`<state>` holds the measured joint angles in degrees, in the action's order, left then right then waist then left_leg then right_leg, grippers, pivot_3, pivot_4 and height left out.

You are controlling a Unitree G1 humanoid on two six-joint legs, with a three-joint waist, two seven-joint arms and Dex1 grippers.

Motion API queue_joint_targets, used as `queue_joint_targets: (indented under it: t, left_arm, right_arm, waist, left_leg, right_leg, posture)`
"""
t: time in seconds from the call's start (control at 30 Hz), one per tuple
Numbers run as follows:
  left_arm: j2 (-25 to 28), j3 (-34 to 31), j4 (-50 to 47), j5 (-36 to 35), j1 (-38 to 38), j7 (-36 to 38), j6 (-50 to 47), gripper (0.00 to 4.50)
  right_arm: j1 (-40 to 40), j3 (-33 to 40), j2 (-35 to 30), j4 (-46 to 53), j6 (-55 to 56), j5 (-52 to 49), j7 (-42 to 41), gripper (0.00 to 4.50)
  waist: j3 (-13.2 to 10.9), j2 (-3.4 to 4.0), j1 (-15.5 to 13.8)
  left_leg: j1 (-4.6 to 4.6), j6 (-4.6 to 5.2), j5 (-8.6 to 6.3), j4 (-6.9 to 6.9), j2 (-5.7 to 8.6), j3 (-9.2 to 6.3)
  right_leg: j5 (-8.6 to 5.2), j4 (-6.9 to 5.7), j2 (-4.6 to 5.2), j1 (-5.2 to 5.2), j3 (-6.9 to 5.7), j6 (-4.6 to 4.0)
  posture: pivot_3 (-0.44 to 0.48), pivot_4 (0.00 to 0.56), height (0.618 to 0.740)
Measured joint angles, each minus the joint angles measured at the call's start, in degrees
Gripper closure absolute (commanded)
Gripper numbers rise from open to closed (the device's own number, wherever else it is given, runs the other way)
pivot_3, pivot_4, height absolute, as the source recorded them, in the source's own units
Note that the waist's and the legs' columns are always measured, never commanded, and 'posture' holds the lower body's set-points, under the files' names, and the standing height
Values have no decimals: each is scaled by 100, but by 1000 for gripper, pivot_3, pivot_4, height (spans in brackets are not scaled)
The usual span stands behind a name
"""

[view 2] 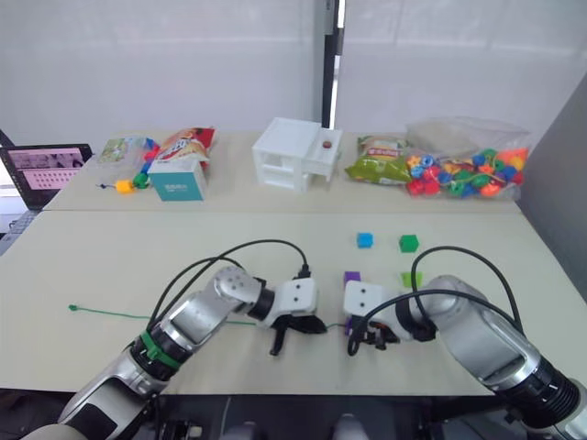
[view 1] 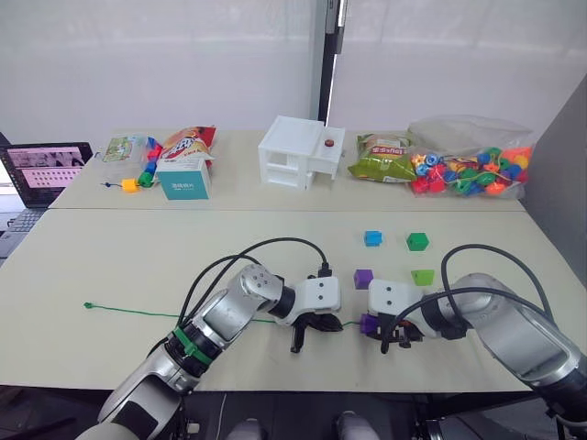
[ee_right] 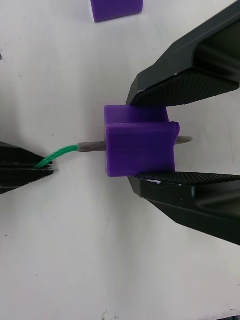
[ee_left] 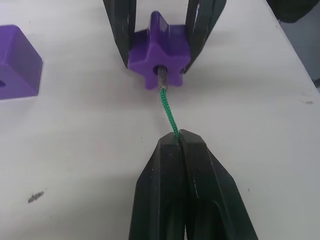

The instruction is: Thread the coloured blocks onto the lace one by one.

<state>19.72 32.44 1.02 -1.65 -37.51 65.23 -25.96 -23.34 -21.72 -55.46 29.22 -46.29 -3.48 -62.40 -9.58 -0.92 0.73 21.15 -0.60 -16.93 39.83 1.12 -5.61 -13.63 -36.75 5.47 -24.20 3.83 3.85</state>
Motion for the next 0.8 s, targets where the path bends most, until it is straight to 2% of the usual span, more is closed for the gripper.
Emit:
queue_joint_targets:
  t: [0.2,0.33,0.5,0.63,0.7,0.8]
  left_arm:
    - [-487,-2,289,-12,-100,-171,-17,4500]
    - [-588,-1,566,-7,-100,-232,10,4500]
    - [-593,-33,596,-4,-99,-334,-12,2973]
    - [-394,-151,459,-73,-85,-314,-79,1639]
    - [-268,-238,359,-90,-82,-296,-129,1007]
    - [-97,-424,260,-218,-66,-241,-164,10]
  right_arm:
    - [2,-22,-2,61,-53,0,11,3177]
    - [3,-24,-1,97,-102,-4,13,3177]
    - [5,-24,-1,117,-143,-4,20,3177]
    - [3,-21,21,122,-175,-13,45,3177]
    - [3,-12,51,126,-214,-27,51,2148]
    - [4,-5,57,126,-317,-207,11,1156]
  waist:
    - [0,0,0]
    - [0,0,2]
    - [0,0,1]
    - [0,0,2]
    - [0,0,9]
    - [0,0,6]
  left_leg:
    - [0,0,0,-1,0,0]
    - [0,0,0,0,0,0]
    - [0,0,0,0,0,0]
    - [0,0,0,-1,0,0]
    - [0,0,0,-1,0,-1]
    - [0,0,0,-1,0,-1]
  right_leg:
    - [0,0,0,0,0,0]
    - [0,0,-1,0,0,0]
    - [0,1,0,0,0,0]
    - [0,0,-1,-1,0,0]
    - [0,-1,-1,-2,0,0]
    - [0,-1,0,-3,0,0]
  posture:
    - [0,150,740]
    - [0,150,740]
    - [0,150,740]
    - [0,150,740]
    - [0,150,740]
    - [0,150,740]
